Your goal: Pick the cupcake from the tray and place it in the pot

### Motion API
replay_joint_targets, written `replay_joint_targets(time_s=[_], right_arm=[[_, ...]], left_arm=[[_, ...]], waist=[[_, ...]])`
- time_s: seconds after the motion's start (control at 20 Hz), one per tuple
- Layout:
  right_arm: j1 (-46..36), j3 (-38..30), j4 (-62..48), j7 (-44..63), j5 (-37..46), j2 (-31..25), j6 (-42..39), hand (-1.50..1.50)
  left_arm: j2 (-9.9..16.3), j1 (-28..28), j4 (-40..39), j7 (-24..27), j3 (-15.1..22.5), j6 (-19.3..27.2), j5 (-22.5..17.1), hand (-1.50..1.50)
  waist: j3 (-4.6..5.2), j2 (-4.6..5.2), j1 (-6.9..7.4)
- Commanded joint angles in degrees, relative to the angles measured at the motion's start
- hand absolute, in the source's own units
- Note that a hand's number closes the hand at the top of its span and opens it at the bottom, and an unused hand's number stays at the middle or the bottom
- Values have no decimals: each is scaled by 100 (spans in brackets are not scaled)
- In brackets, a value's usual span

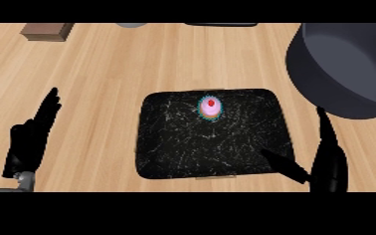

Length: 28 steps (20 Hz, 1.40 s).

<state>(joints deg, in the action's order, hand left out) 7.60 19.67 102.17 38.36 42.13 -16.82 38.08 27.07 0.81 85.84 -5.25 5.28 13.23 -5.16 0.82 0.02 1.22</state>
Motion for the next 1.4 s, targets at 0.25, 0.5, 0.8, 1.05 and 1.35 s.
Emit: replay_joint_targets(time_s=[0.25, 0.5, 0.8, 1.05, 1.35], right_arm=[[-1542, 568, 38, 3079, 489, 522, -2972, -150], [-2541, 358, -227, 4197, -240, 1078, -4258, -150], [-3677, -21, -1177, 4677, -694, 1659, -4695, -150], [-4263, -349, -1883, 4683, -923, 1673, -5001, -150], [-4907, -588, -2952, 4686, -1059, 1678, -4940, -150]], left_arm=[[-4, -123, 62, -123, 65, -72, 31, 0], [60, -91, 37, -109, 44, -130, 62, 0], [-83, -181, -125, 48, 30, -72, 106, 0], [-110, -281, -191, -147, -46, -101, 29, 0], [-198, -96, -80, -10, 23, -83, 126, 0]], waist=[[-25, 23, 200], [-48, 16, 189], [-56, 30, 114], [-59, 10, -15], [-71, 6, 20]])
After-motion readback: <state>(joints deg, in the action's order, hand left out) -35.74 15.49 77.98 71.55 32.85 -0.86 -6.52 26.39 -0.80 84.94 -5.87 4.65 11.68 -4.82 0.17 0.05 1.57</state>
